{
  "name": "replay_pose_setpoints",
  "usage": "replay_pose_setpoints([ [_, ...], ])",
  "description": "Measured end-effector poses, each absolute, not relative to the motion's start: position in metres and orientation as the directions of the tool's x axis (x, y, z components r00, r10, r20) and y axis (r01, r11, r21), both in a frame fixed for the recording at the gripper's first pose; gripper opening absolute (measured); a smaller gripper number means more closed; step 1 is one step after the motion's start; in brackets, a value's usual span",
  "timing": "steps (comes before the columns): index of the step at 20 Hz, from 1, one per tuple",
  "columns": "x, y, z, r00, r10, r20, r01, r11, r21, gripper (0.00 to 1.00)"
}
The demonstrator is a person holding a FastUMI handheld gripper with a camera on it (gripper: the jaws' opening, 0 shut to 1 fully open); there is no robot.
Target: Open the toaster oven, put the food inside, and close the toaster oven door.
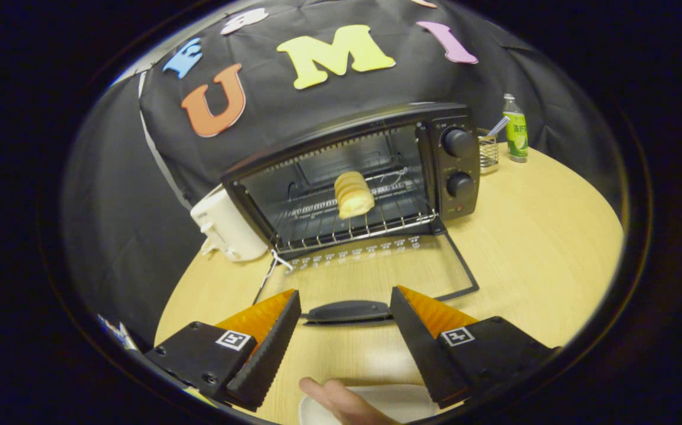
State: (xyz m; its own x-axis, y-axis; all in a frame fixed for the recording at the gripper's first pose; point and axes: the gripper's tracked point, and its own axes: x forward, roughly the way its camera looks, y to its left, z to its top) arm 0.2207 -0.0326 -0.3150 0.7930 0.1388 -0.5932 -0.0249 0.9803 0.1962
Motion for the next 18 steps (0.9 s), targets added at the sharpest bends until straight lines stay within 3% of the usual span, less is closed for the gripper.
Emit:
replay_pose_setpoints([
  [12, 0.202, -0.025, -0.371, 0.643, 0.055, -0.764, 0.009, 0.997, 0.079, 1.0],
  [18, 0.209, -0.026, -0.372, 0.644, -0.039, -0.764, 0.066, 0.998, 0.005, 1.0],
])
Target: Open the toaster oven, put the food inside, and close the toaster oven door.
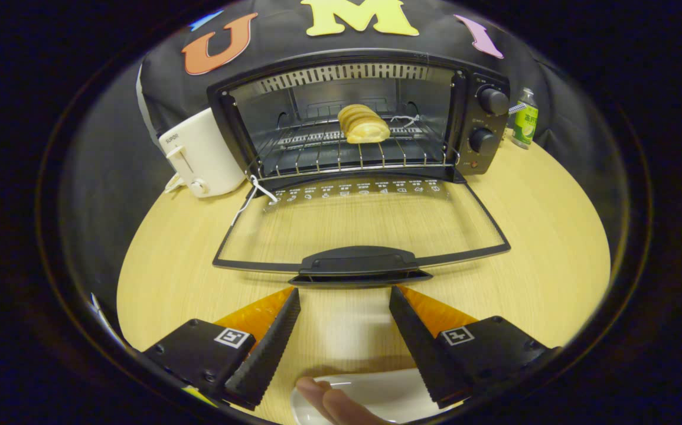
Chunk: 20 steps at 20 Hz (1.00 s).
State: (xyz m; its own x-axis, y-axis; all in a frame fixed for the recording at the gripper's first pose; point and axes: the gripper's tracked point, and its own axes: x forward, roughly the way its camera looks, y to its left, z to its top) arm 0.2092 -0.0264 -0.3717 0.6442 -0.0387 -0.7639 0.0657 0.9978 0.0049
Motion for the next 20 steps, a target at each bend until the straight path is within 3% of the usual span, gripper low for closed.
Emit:
replay_pose_setpoints([
  [6, 0.208, -0.025, -0.365, 0.65, -0.095, -0.754, 0.099, 0.994, -0.04, 1.0],
  [20, 0.208, -0.019, -0.332, 0.722, -0.092, -0.686, 0.099, 0.995, -0.029, 1.0],
])
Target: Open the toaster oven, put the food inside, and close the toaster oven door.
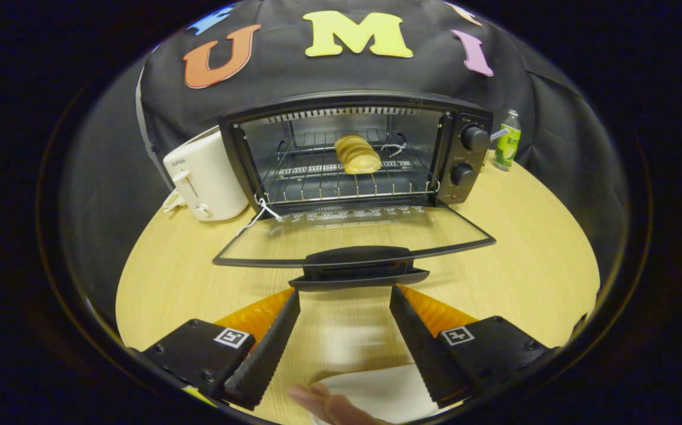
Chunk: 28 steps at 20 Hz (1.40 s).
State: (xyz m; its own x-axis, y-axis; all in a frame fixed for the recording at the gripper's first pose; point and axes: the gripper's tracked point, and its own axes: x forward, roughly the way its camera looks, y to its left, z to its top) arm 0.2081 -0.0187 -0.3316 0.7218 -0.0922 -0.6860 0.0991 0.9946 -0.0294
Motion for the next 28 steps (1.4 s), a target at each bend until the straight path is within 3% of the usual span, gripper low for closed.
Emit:
replay_pose_setpoints([
  [8, 0.211, -0.017, -0.318, 0.754, -0.094, -0.65, 0.092, 0.995, -0.038, 1.0],
  [15, 0.254, -0.011, -0.26, 0.901, -0.148, -0.408, 0.082, 0.981, -0.174, 1.0],
  [23, 0.232, -0.01, -0.251, 0.891, -0.118, -0.439, 0.087, 0.992, -0.09, 1.0],
  [28, 0.201, -0.014, -0.207, 0.922, -0.119, -0.369, 0.092, 0.992, -0.09, 1.0],
])
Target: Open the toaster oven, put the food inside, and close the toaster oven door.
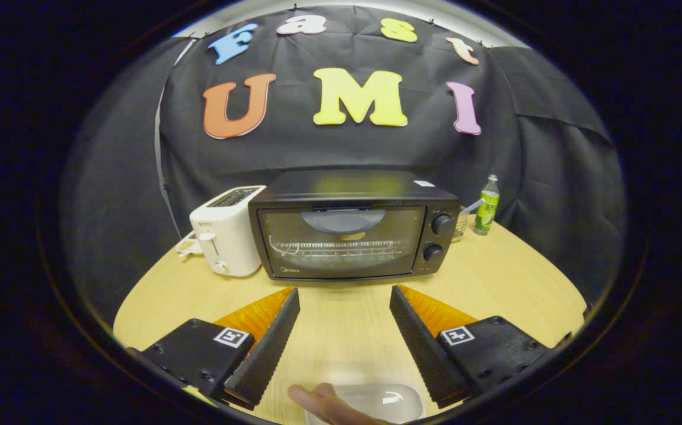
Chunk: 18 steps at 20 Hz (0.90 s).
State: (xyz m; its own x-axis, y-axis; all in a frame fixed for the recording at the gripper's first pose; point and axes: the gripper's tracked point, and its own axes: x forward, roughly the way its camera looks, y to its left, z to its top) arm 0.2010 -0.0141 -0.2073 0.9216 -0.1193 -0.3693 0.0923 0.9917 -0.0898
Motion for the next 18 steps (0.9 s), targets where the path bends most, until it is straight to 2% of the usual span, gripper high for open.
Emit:
replay_pose_setpoints([
  [6, 0.146, -0.02, -0.131, 0.959, -0.137, -0.247, 0.114, 0.988, -0.108, 1.0],
  [12, 0.078, -0.014, -0.025, 0.988, -0.11, -0.109, 0.105, 0.993, -0.048, 1.0],
  [16, 0.033, -0.014, 0.044, 0.996, -0.087, 0.015, 0.087, 0.996, -0.03, 1.0],
  [18, 0.01, -0.022, 0.067, 0.991, -0.114, 0.065, 0.118, 0.992, -0.053, 1.0],
])
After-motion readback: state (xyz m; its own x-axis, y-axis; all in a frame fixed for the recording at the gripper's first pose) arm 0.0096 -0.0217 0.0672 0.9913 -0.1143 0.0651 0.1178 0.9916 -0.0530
